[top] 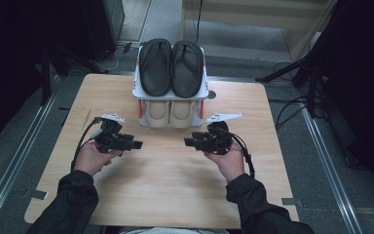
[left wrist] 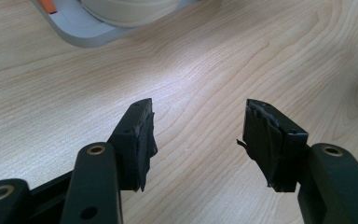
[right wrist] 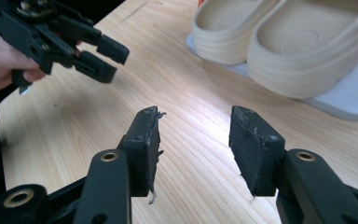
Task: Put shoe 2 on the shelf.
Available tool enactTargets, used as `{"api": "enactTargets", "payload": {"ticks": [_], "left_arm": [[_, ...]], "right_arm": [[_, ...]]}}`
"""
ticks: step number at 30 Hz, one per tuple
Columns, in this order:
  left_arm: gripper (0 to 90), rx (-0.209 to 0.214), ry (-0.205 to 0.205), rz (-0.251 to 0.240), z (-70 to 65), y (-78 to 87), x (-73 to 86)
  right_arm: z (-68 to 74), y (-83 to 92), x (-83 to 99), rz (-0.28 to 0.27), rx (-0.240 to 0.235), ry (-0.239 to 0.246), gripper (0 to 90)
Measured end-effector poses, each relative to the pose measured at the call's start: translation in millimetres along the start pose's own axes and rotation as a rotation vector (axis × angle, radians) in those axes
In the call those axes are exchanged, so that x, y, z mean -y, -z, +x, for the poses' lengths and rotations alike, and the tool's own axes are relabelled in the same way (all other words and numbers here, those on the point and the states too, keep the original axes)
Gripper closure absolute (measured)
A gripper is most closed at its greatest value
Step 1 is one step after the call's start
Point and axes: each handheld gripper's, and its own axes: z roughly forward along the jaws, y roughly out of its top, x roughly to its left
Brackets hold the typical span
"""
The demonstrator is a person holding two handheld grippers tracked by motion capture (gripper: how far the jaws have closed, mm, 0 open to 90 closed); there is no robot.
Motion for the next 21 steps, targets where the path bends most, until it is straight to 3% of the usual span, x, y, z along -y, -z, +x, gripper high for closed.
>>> {"api": "enactTargets", "payload": {"ticks": [8, 14, 21], "left_arm": [[43.0, 0.0, 0.002, -0.001, 0.2, 0.2, 0.0], [42.8, 0.001, -0.003, -0.005, 0.0, 1.6, 0.1], [42.1, 0.006, 0.003, -0.014, -1.1, 1.9, -0.2]], "right_arm": [[-10.5, 4.4, 18.0, -0.004, 0.007, -0.006, 53.1], [-16.3, 10.7, 26.7, 0.006, 0.033, 0.016, 53.1], [-27.8, 20.7, 32.8, -0.018, 0.042, 0.017, 52.8]]}}
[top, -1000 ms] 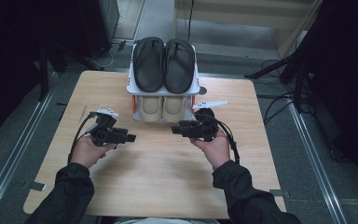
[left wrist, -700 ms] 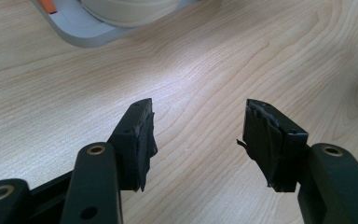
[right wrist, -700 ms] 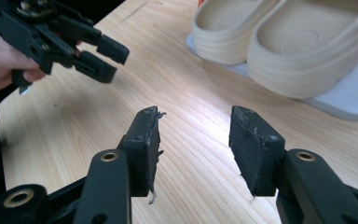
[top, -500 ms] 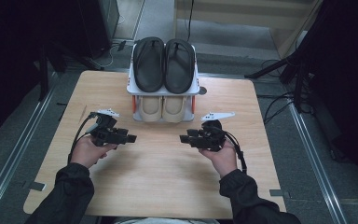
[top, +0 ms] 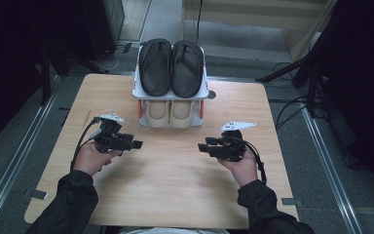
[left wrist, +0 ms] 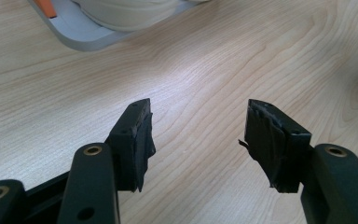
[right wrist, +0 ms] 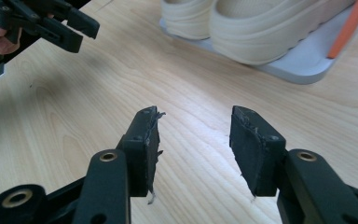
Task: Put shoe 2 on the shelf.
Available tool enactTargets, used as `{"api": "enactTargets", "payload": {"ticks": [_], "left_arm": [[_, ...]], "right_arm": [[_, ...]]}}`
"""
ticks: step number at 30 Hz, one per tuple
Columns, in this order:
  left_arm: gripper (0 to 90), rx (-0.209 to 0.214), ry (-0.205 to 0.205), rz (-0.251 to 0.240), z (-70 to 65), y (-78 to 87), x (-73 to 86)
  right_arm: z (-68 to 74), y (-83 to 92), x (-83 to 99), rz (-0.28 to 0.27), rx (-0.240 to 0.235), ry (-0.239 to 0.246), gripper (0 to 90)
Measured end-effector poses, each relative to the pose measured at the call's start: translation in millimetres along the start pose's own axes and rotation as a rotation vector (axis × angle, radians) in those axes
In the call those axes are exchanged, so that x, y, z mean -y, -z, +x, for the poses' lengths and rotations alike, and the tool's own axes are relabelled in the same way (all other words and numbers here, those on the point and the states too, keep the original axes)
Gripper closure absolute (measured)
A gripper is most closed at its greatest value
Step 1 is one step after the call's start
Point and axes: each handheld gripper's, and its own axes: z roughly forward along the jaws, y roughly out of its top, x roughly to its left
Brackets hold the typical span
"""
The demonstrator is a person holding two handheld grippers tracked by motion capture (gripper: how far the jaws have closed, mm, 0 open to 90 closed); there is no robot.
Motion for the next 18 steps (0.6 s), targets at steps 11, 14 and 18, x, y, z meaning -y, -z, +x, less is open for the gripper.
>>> {"api": "enactTargets", "payload": {"ticks": [11, 14, 18], "left_arm": [[41.4, -0.006, -0.015, 0.001, -1.5, -0.2, 0.4], [41.0, -0.004, -0.025, 0.0, -1.5, -0.6, 0.3], [38.7, -0.01, -0.022, -0.006, -3.0, -2.3, 0.2]], "right_arm": [[-16.5, 7.5, 5.4, -0.005, 0.039, -0.019, 52.9], [-16.5, 7.1, 4.7, -0.015, 0.028, -0.021, 52.9], [-16.0, 5.6, 5.3, 0.004, 0.04, -0.008, 50.8]]}}
